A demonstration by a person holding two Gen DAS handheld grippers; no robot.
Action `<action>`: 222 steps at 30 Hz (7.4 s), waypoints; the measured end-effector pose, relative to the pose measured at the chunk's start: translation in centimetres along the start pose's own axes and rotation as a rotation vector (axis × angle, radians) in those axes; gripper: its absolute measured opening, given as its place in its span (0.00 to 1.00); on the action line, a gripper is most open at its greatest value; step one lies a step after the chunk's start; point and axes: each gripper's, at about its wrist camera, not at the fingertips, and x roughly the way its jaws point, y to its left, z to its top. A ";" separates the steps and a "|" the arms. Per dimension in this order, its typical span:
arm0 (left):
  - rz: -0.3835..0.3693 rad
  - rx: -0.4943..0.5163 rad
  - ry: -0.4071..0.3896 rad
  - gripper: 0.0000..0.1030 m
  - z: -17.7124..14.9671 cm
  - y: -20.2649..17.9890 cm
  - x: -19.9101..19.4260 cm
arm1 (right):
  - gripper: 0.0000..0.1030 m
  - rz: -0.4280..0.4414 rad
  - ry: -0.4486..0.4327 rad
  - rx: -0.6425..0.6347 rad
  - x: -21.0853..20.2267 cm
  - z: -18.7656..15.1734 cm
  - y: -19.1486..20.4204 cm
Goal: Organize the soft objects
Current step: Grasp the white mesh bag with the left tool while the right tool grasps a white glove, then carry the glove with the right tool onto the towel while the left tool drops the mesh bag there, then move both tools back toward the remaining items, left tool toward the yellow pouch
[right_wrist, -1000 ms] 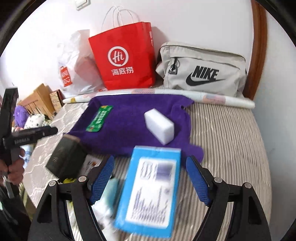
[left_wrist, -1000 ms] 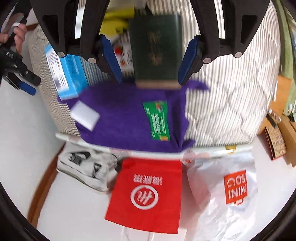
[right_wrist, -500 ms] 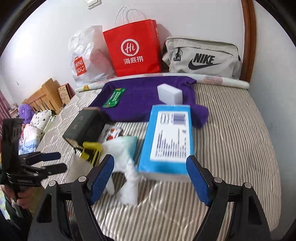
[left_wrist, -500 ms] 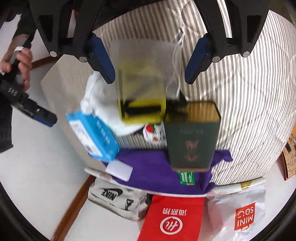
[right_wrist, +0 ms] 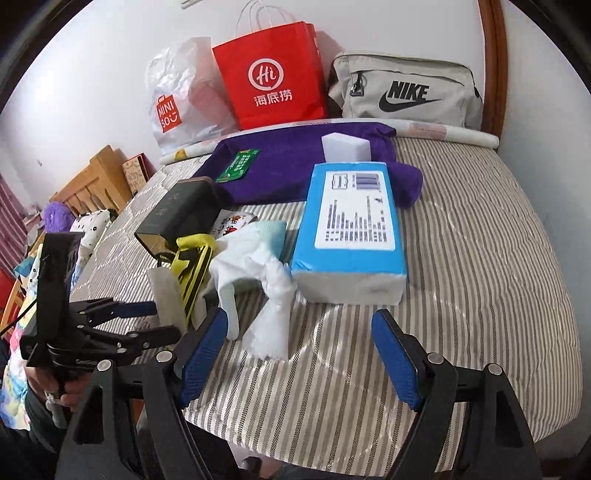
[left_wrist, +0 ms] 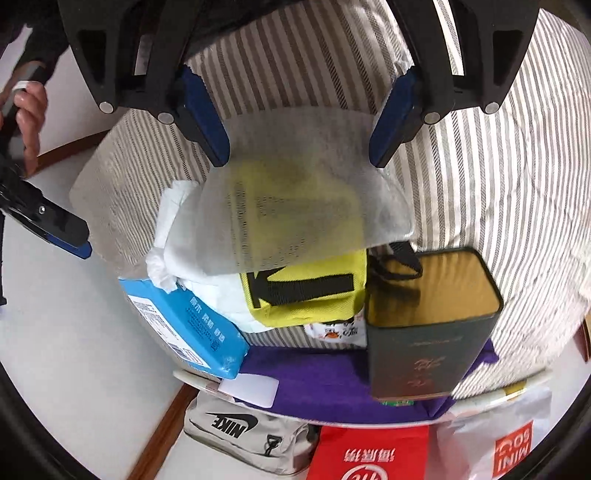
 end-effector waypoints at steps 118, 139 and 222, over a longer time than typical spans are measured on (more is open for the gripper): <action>0.110 -0.138 -0.213 0.06 20.5 9.2 -2.6 | 0.07 -0.005 -0.025 -0.176 12.3 20.2 -0.9; 0.028 -0.145 0.002 0.07 24.2 11.5 5.7 | 0.07 -0.061 0.204 -0.277 19.8 20.2 -0.7; 0.042 -0.026 -0.042 0.65 4.1 -0.8 1.3 | 0.60 -0.099 -0.042 -0.034 -0.3 0.8 0.1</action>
